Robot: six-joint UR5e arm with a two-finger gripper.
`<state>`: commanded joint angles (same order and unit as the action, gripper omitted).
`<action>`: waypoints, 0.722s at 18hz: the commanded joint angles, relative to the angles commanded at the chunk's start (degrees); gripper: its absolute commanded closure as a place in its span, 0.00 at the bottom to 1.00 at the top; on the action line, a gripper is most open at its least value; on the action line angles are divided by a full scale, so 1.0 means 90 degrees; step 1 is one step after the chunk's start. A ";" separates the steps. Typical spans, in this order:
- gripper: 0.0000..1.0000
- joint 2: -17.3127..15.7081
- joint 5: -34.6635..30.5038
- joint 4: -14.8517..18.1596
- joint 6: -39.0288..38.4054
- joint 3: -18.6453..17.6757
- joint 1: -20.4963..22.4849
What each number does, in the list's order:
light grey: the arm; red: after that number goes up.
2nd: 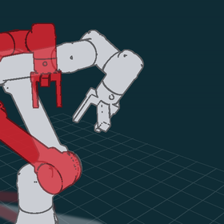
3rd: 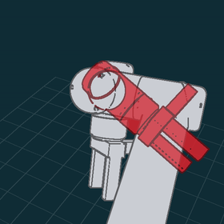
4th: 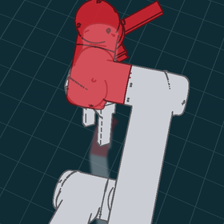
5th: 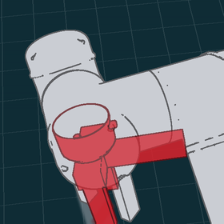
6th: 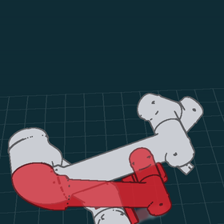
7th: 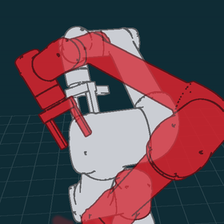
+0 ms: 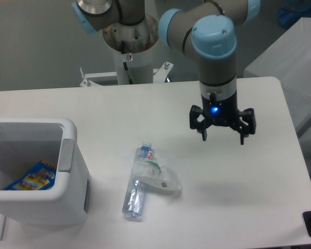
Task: Place the trash in the trash can
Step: 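Move the gripper over the clear plastic bag beside the bottle and lower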
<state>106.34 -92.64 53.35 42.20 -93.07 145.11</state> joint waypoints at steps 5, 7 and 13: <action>0.00 0.0391 0.0000 0.0010 -0.0410 -0.0244 -0.0391; 0.00 0.0488 0.0019 0.0010 -0.0663 -0.0313 -0.0421; 0.00 0.0820 0.0478 0.0010 -0.2196 -0.0079 -0.0567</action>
<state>113.72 -88.34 53.44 22.43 -93.79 140.01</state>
